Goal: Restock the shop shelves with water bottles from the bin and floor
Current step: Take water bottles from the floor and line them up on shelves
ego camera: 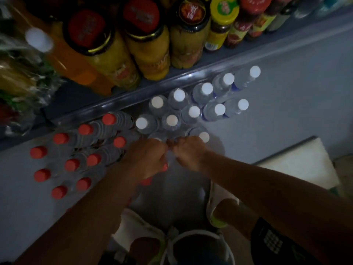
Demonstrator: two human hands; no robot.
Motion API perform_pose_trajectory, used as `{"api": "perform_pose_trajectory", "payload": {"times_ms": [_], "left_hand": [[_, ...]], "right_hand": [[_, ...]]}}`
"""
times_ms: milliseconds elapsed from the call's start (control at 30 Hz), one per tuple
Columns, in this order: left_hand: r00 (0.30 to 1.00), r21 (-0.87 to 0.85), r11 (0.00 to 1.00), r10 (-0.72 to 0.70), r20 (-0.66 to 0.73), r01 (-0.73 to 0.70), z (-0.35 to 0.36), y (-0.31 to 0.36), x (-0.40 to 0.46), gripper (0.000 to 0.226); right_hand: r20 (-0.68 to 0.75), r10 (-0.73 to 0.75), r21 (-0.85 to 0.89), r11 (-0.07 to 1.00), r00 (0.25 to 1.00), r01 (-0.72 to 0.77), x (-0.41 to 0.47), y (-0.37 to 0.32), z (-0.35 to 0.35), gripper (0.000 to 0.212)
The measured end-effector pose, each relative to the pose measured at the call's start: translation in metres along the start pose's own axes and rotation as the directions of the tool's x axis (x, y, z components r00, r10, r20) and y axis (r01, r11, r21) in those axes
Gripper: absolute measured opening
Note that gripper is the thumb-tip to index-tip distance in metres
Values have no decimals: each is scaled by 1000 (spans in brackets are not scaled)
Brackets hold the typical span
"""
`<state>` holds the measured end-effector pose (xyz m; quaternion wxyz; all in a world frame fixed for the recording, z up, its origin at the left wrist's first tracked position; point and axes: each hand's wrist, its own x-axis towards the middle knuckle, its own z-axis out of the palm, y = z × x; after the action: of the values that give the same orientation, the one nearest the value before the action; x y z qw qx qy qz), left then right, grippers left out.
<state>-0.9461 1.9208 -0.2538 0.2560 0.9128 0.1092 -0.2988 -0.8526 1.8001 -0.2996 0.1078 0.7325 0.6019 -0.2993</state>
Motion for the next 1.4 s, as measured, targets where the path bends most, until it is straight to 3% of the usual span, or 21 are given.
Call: {"api": "perform_pose_trajectory", "payload": {"times_ms": [100, 233, 467, 700, 900, 1100, 1400], "left_hand": [[1000, 22, 1000, 18, -20, -18, -7, -13, -2, 12], [997, 66, 996, 63, -37, -60, -6, -28, 4, 28], [987, 176, 981, 103, -122, -80, -7, -31, 10, 24], [992, 186, 982, 64, -111, -43, -14, -19, -3, 13], [973, 221, 975, 34, -228, 18, -47, -9, -29, 12], [940, 191, 982, 72, -333, -8, -76, 14, -59, 15], [848, 220, 975, 95, -521, 26, -113, 48, -107, 12]], "right_hand": [[25, -54, -58, 997, 998, 56, 0, 5, 2, 49], [37, -125, -33, 991, 991, 126, 6, 13, 5, 28], [21, -185, 51, 982, 982, 184, 15, 16, -4, 48], [-7, -120, 32, 992, 993, 121, 11, 26, -29, 33], [-119, -121, 111, 985, 985, 134, -24, 26, -84, 26], [-244, -128, 175, 969, 961, 173, -72, 13, -147, 19], [-538, -36, 169, 974, 842, 150, -135, -8, -204, 19]]}}
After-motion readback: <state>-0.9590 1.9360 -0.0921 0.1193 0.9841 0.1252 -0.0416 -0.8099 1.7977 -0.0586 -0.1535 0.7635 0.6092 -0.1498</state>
